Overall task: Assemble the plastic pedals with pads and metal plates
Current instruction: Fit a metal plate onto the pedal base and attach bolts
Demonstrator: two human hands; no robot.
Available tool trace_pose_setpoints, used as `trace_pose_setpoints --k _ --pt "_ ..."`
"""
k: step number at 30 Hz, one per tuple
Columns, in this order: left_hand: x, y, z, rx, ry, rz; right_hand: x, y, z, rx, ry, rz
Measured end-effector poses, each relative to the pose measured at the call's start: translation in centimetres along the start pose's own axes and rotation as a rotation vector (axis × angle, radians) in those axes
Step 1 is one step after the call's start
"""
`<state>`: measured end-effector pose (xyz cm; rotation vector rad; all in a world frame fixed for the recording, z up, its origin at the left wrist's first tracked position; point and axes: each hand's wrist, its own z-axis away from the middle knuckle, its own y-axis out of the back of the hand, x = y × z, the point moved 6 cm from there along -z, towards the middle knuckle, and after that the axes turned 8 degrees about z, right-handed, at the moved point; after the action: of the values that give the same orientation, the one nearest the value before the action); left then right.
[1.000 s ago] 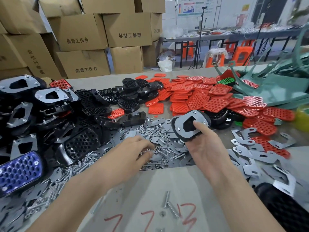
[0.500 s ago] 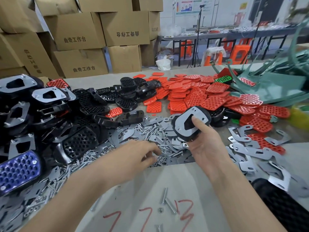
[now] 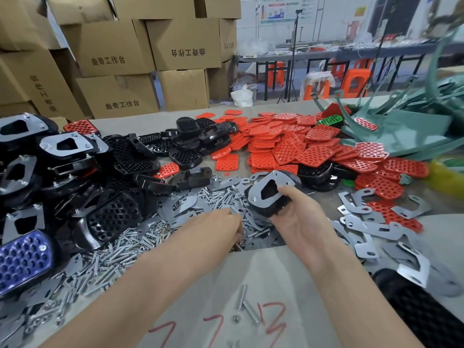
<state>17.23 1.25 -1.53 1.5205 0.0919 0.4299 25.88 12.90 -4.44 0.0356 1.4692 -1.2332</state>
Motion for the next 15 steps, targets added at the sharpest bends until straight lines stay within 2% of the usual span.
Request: trace_pose_setpoints --k 4,8,10,15 --pt "-0.4 -0.5 0.3 0.005 0.050 -0.047 0.0 0.0 -0.2 -0.015 0.019 0.039" --pt "0.0 -0.5 0.4 0.083 0.015 -0.128 0.2 0.0 -0.3 -0.011 0.064 0.130" --pt "-0.2 -0.3 0.5 0.127 0.014 -0.023 0.4 0.0 -0.3 -0.006 0.082 0.206" --pt "-2.9 0.2 1.0 0.284 0.150 0.515 0.6 -0.4 -0.4 -0.021 0.133 0.338"
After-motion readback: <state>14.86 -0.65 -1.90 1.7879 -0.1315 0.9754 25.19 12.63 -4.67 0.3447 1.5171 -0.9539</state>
